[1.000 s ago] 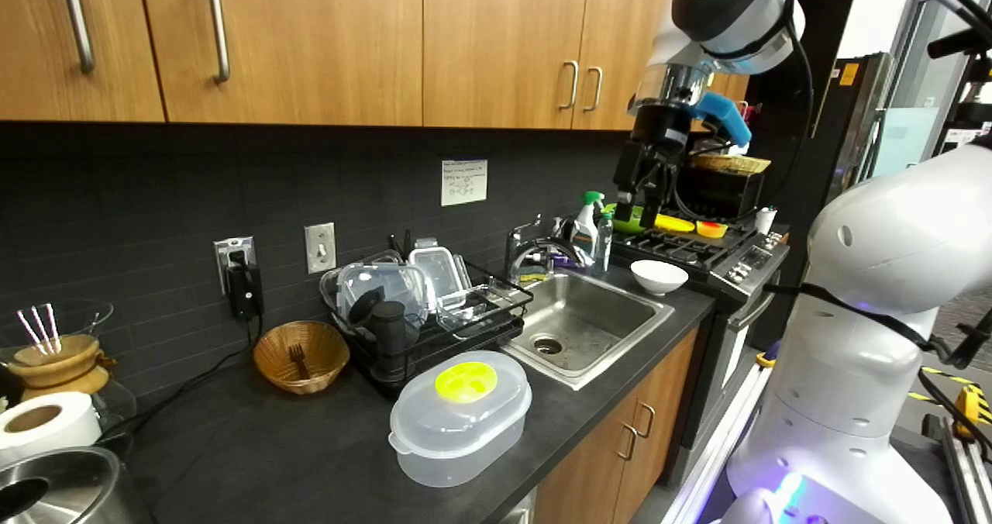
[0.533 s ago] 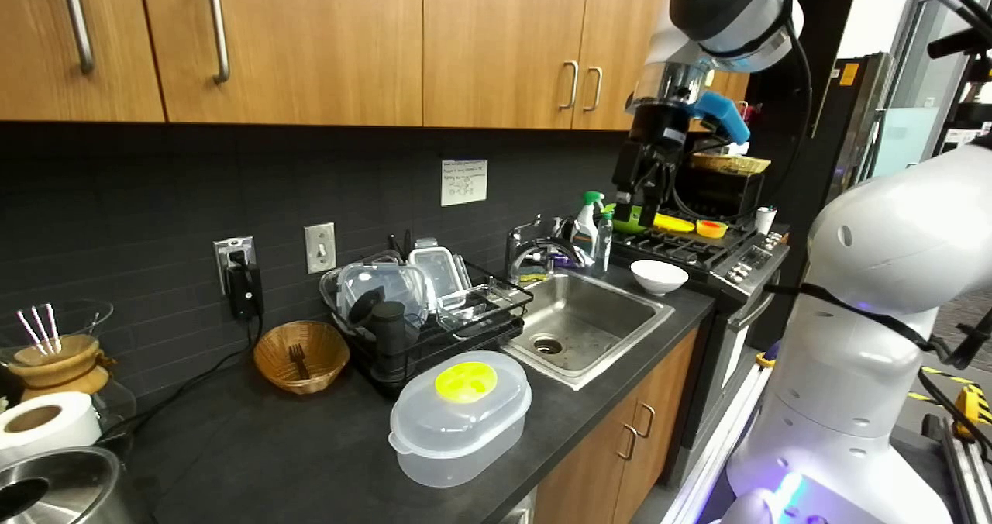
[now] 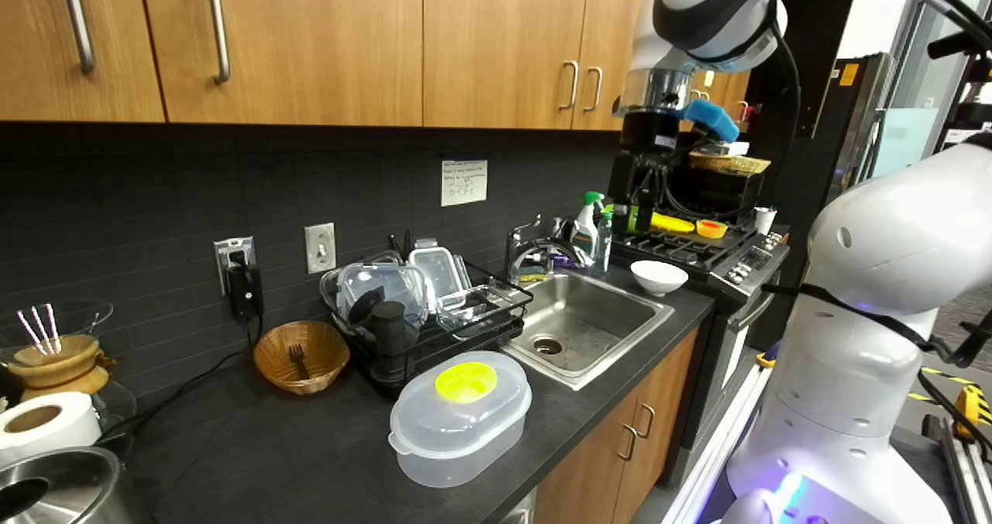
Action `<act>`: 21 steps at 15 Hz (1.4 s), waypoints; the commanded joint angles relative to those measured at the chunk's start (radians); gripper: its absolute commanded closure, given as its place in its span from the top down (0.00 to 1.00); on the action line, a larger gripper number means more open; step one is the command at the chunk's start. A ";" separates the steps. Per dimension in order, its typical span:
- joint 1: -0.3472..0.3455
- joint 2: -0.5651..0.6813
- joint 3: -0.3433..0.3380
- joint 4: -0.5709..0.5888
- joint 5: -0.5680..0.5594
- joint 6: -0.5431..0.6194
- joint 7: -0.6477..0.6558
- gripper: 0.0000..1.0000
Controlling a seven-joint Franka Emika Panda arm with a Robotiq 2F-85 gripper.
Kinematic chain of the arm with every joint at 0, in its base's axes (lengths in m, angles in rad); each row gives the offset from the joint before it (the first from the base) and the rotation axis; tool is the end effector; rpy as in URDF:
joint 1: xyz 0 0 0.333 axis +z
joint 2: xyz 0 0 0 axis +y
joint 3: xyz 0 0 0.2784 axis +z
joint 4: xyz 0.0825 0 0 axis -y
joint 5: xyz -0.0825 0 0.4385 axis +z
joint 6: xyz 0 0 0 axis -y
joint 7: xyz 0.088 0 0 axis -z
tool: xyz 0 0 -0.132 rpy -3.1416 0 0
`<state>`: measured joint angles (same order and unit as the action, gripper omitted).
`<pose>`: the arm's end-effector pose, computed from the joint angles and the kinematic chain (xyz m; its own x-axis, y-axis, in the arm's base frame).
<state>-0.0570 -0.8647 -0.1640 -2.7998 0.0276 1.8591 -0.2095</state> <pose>0.3539 -0.0587 0.3568 0.9977 0.0458 -0.0501 0.0370 -0.9858 -0.1637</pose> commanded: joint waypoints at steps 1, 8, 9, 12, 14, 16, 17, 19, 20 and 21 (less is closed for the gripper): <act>0.015 0.064 0.063 0.006 -0.038 0.031 0.023 1.00; 0.041 0.153 0.157 0.045 -0.099 0.046 0.076 1.00; 0.046 0.164 0.169 0.052 -0.101 0.044 0.088 1.00; 0.070 0.200 0.204 0.069 -0.110 0.057 0.109 1.00; 0.081 0.227 0.229 0.079 -0.124 0.070 0.123 1.00; 0.090 0.244 0.249 0.088 -0.147 0.075 0.139 1.00; 0.094 0.250 0.258 0.091 -0.169 0.075 0.134 1.00; 0.104 0.255 0.273 0.095 -0.224 0.076 0.118 1.00; 0.109 0.256 0.279 0.097 -0.254 0.079 0.115 1.00; 0.113 0.258 0.285 0.098 -0.284 0.084 0.112 1.00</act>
<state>0.0431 -0.6305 0.1035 -2.7246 -0.1783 1.9357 -0.0953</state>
